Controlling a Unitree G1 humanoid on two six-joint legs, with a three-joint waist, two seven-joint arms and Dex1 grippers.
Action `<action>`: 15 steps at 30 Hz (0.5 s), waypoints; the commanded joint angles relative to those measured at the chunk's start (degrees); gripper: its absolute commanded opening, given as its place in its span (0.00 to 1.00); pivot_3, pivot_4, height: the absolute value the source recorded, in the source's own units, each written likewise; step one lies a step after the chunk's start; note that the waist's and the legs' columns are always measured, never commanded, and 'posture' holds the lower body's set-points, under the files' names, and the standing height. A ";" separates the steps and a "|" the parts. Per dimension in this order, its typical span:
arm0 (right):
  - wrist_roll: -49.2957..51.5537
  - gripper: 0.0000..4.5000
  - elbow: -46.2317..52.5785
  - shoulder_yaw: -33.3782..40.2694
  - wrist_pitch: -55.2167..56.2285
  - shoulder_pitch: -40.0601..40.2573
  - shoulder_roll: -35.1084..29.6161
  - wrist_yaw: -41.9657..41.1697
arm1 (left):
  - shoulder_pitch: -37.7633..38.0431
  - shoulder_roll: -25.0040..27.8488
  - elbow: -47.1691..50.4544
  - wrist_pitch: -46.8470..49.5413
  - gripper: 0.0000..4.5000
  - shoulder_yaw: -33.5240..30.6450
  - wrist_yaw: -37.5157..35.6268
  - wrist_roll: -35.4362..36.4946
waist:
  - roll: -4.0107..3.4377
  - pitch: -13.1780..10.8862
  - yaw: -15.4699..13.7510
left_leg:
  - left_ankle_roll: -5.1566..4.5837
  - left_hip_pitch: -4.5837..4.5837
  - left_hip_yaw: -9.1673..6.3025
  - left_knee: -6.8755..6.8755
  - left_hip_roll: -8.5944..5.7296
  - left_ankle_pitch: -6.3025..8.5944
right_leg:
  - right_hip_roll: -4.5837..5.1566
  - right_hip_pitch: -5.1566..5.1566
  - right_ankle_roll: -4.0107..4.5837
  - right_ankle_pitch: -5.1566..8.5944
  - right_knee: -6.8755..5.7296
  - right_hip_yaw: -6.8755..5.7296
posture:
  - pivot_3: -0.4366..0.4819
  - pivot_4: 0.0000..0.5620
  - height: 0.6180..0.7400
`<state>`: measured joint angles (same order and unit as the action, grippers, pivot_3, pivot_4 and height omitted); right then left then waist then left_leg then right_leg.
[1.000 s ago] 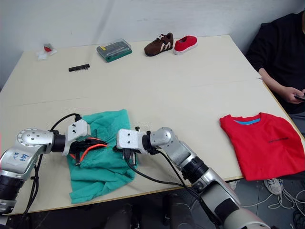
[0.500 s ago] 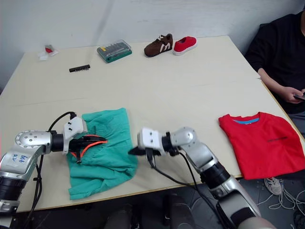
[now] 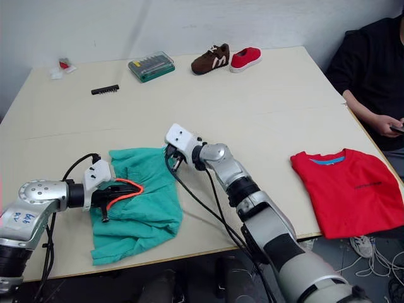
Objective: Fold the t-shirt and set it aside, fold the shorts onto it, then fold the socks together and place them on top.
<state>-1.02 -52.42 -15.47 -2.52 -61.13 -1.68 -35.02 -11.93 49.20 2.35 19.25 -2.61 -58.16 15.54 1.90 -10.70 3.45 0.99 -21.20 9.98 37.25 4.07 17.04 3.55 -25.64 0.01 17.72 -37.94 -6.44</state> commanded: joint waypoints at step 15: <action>29.87 0.59 49.02 4.14 -60.10 17.89 -14.13 -18.57 | -0.21 -2.44 3.56 2.73 0.00 -6.36 0.70 6.38 | 0.01 0.00 0.01 | -0.12 0.02 -0.09 -0.05 0.02 0.05 | -0.01 0.06 0.00 0.00 0.03 -0.01 | 0.48 0.27 1.00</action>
<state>26.82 -6.71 -10.64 -60.74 -42.94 -15.70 -52.97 -12.26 46.13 2.86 20.65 -5.67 -57.21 18.98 1.90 -10.70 3.46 0.88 -21.18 9.90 37.18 4.09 17.08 3.53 -25.60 0.00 17.72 -37.93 -6.45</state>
